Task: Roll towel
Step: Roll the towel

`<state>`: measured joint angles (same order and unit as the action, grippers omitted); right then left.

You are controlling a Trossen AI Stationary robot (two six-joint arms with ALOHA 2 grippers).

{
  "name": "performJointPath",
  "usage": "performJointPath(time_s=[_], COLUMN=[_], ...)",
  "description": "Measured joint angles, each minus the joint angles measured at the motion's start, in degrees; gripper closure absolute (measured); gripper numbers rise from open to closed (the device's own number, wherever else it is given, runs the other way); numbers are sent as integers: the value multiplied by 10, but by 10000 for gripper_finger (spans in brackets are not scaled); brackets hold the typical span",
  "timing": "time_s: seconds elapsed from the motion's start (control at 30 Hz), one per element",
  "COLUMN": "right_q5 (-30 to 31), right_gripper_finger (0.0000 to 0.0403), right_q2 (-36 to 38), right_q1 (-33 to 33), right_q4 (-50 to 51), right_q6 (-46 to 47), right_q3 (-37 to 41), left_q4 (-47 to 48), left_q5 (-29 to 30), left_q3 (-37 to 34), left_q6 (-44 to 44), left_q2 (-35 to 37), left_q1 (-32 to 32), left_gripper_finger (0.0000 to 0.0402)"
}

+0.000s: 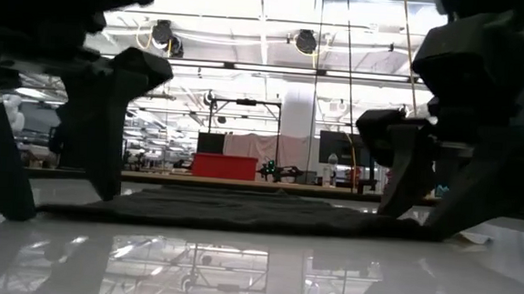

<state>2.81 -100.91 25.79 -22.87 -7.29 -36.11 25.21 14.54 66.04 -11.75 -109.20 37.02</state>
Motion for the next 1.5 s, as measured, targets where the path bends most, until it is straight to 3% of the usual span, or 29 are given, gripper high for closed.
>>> performJointPath(time_s=[0.2,0.43,0.57,0.9,1.2,1.5], right_q5=[-2,-30,-40,-92,-152,-183], right_gripper_finger=[285,388,393,401,401,401], right_q2=[-12,-10,-7,62,88,88], right_q1=[-11,-14,-14,3,4,8], right_q4=[-1,6,5,23,26,24], right_q6=[24,39,68,135,217,274], right_q3=[-1,0,0,3,2,2], left_q4=[-2,3,3,-7,-72,-126], left_q5=[-25,-1,15,49,-98,-137], left_q3=[4,3,2,-4,-2,-1], left_q6=[1,1,6,-14,-74,-101], left_q2=[-32,-37,-39,8,25,37], left_q1=[-2,2,1,-2,-17,-18], left_gripper_finger=[228,334,392,399,400,401])
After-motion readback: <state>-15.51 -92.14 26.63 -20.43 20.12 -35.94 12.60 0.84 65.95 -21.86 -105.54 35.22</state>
